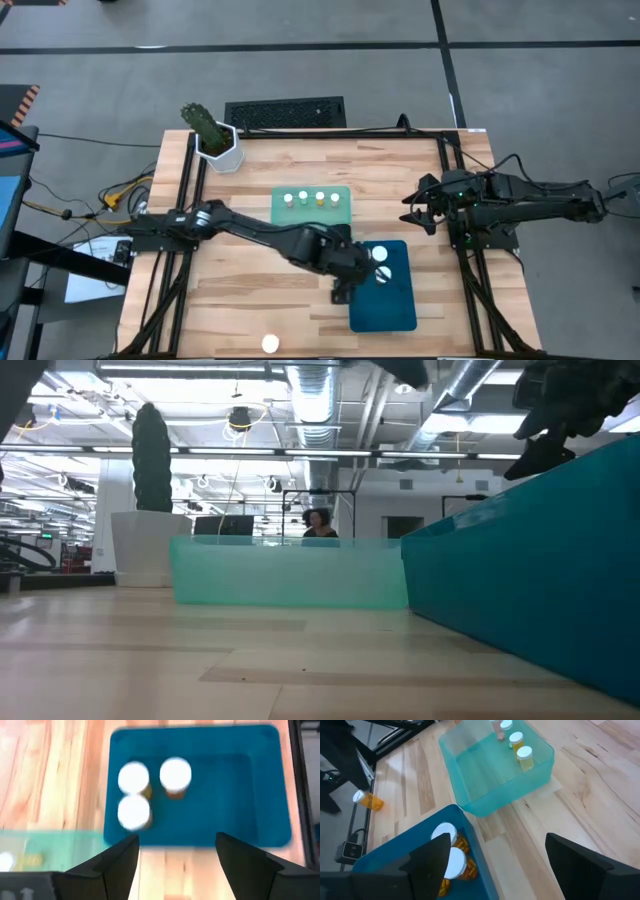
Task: Pick and place medicine bottles into bin by pill shape (circle, oval)
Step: Put the large orange pill bottle into the blue bin
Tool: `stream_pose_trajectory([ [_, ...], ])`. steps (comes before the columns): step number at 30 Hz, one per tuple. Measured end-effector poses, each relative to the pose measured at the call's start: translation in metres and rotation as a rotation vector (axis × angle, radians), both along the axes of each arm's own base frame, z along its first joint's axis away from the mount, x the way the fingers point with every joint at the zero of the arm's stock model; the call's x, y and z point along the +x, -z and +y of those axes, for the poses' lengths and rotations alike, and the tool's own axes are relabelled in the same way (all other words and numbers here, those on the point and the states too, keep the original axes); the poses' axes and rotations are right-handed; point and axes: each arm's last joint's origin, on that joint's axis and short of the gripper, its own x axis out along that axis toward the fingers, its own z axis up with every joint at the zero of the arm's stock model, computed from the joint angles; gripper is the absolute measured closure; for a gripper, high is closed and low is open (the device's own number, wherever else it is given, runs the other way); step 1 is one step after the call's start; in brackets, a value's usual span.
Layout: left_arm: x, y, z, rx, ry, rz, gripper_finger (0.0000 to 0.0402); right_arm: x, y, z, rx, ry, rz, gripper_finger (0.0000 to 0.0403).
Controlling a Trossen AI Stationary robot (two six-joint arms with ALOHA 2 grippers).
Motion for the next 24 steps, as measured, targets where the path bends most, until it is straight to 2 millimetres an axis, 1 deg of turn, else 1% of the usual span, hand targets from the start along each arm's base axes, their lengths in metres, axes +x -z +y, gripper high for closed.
stream_pose_trajectory([
  [3, -0.022, -0.017, -0.014, -0.017, -0.008, 0.026, 0.0144, 0.0, 0.0, 0.0, 0.008, 0.005, 0.001, 0.0069],
  [7, -0.057, -0.035, -0.045, -0.053, 0.004, 0.061, 0.0144, 0.0, 0.0, 0.0, 0.02, 0.011, 0.002, 0.0069],
  [9, -0.071, -0.038, -0.063, -0.071, -0.007, 0.068, 0.0144, 0.0, 0.0, 0.0, 0.03, 0.017, 0.003, 0.0069],
  [12, -0.093, -0.036, -0.094, -0.105, -0.02, 0.087, 0.0144, 0.0, 0.001, 0.001, 0.031, 0.012, 0.008, 0.0069],
  [15, -0.112, -0.026, -0.125, -0.137, -0.039, 0.11, 0.0144, -0.001, 0.002, 0.002, 0.033, 0.002, 0.025, 0.0069],
  [18, -0.129, -0.006, -0.149, -0.154, -0.092, 0.155, 0.0144, -0.002, 0.003, 0.004, 0.034, -0.009, 0.036, 0.0069],
  [21, -0.145, 0.01, -0.165, -0.185, -0.167, 0.198, 0.0137, -0.002, 0.004, 0.005, 0.034, -0.019, 0.046, 0.0069],
  [24, -0.158, 0.026, -0.177, -0.201, -0.247, 0.235, 0.0121, -0.002, 0.004, 0.005, 0.019, -0.034, 0.05, 0.0069],
])
